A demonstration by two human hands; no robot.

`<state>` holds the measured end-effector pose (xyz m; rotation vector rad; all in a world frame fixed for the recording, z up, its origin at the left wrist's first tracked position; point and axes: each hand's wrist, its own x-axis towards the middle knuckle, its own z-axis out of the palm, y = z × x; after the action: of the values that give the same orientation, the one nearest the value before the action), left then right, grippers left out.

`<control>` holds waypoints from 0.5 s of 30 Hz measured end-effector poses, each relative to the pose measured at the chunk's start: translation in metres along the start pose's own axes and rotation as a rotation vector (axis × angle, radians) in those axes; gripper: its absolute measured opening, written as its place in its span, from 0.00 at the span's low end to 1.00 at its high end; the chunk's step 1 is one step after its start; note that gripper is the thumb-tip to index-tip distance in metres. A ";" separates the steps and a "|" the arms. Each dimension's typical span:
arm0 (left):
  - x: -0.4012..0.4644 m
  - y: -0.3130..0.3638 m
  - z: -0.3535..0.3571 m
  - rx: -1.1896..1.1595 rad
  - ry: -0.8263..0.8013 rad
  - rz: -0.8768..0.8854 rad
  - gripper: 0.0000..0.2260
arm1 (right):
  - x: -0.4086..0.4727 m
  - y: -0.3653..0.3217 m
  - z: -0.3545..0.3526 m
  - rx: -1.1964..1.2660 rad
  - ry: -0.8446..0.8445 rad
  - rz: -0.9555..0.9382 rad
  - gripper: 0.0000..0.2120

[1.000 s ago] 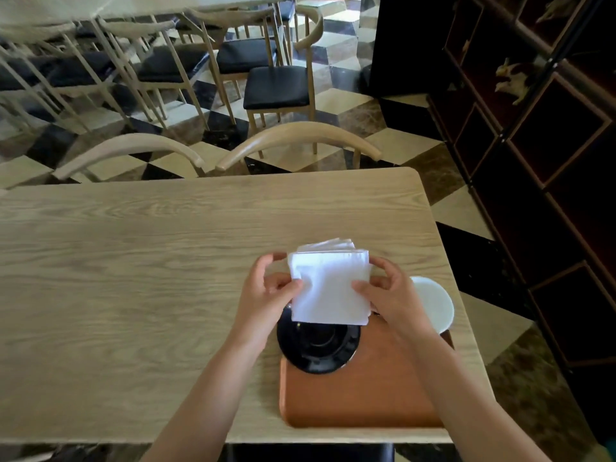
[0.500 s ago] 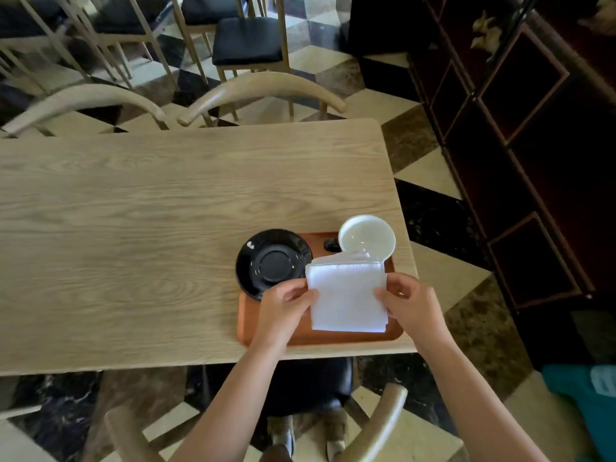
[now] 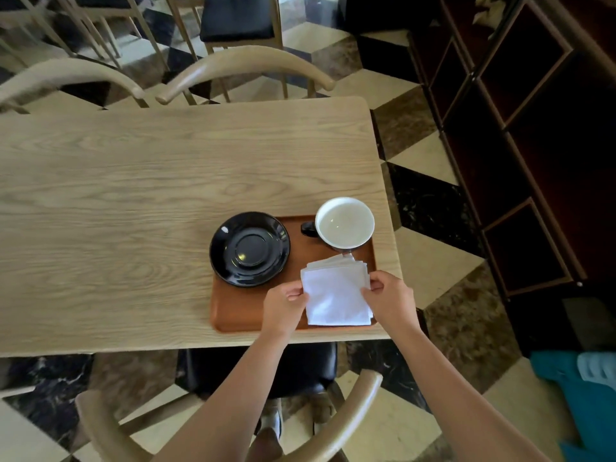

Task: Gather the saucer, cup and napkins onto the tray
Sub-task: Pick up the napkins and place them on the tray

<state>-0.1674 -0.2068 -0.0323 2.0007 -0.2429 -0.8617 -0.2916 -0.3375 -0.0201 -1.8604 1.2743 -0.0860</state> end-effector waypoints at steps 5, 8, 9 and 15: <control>-0.003 -0.007 0.003 0.162 0.049 0.098 0.09 | -0.008 0.003 0.000 -0.044 0.007 -0.061 0.22; -0.009 -0.006 0.003 0.157 0.097 0.133 0.09 | -0.019 0.007 0.003 -0.116 0.026 -0.141 0.25; -0.011 -0.006 0.003 0.141 0.104 0.142 0.11 | -0.023 0.009 0.004 -0.167 0.035 -0.194 0.24; -0.025 -0.012 0.006 0.411 0.053 0.352 0.27 | -0.037 0.014 0.007 -0.656 0.014 -0.513 0.09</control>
<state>-0.1916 -0.1920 -0.0324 2.2568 -0.7684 -0.5628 -0.3161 -0.3055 -0.0200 -2.7259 0.8513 0.0565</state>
